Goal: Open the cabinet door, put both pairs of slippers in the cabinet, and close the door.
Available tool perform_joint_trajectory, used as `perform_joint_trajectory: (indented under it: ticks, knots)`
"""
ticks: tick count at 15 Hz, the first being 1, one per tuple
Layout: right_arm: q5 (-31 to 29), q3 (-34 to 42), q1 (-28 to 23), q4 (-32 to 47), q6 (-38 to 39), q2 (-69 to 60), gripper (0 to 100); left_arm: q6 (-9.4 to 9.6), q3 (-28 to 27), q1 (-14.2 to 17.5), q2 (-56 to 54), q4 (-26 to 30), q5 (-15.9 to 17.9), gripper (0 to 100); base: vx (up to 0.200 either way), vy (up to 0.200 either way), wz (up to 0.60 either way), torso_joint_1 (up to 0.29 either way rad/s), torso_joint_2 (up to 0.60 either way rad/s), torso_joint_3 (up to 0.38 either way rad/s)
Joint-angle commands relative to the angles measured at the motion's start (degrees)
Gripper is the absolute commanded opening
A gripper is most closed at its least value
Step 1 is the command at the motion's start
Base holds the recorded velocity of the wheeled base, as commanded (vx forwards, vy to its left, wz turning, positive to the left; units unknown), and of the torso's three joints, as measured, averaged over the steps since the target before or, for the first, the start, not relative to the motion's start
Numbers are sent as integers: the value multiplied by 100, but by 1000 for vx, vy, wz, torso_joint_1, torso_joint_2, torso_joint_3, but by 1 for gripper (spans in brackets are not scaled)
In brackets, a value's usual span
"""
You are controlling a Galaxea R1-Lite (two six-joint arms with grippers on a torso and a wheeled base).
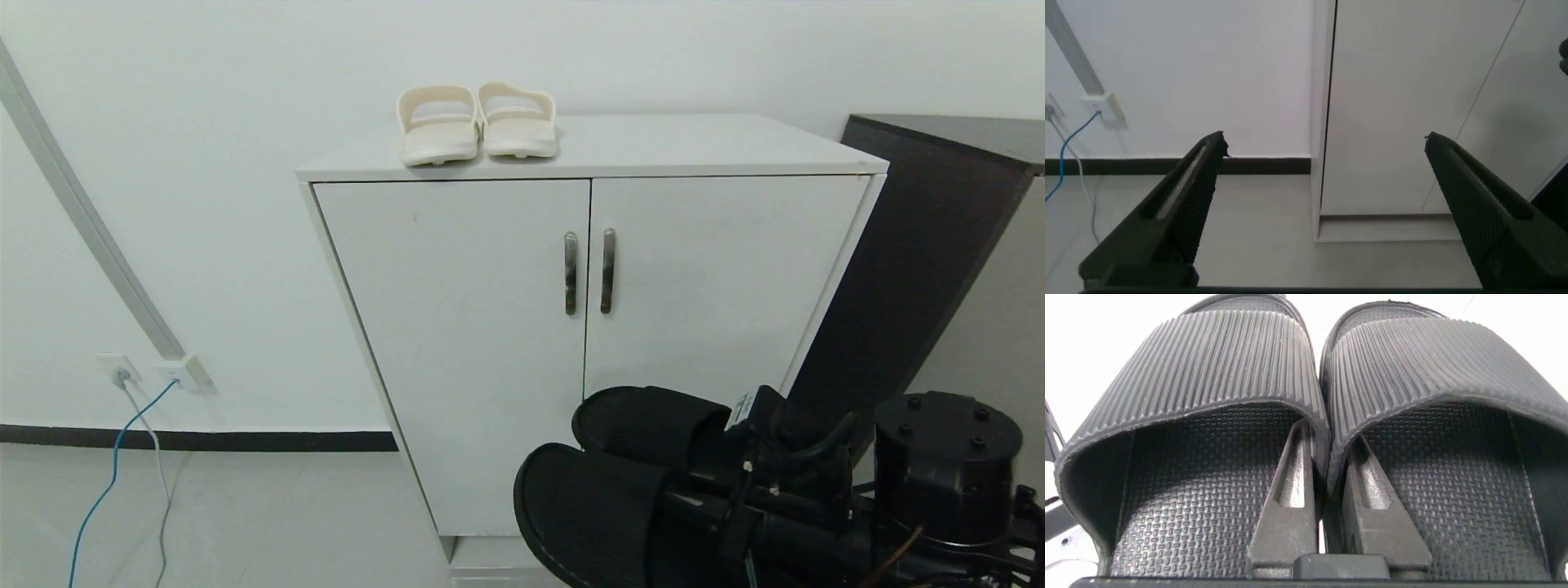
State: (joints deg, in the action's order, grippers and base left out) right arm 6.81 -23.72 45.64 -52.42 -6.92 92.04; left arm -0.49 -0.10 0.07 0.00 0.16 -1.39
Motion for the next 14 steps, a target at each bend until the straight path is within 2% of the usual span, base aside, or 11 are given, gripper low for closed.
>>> perform_joint_trajectory:
  ticks: [1,5,12,13,14]
  knots:
    - [4,17,6,4,-2,42,0,-4,1,1,9,2,-2,100,0,0,0,-36,452,393]
    - [4,-18,68,-5,-55,95,0,-4,1,1,9,2,-2,100,0,0,0,-18,375,353]
    - [-22,43,156,-93,-46,69,0,5,-17,1,308,19,7,100,0,0,0,0,0,0]
    - [-22,52,156,-93,-46,69,0,75,-17,-34,422,19,16,100,0,0,0,0,0,0]
    - [-22,43,138,-93,-19,69,0,119,-289,-122,712,-25,60,100,0,0,0,0,0,0]
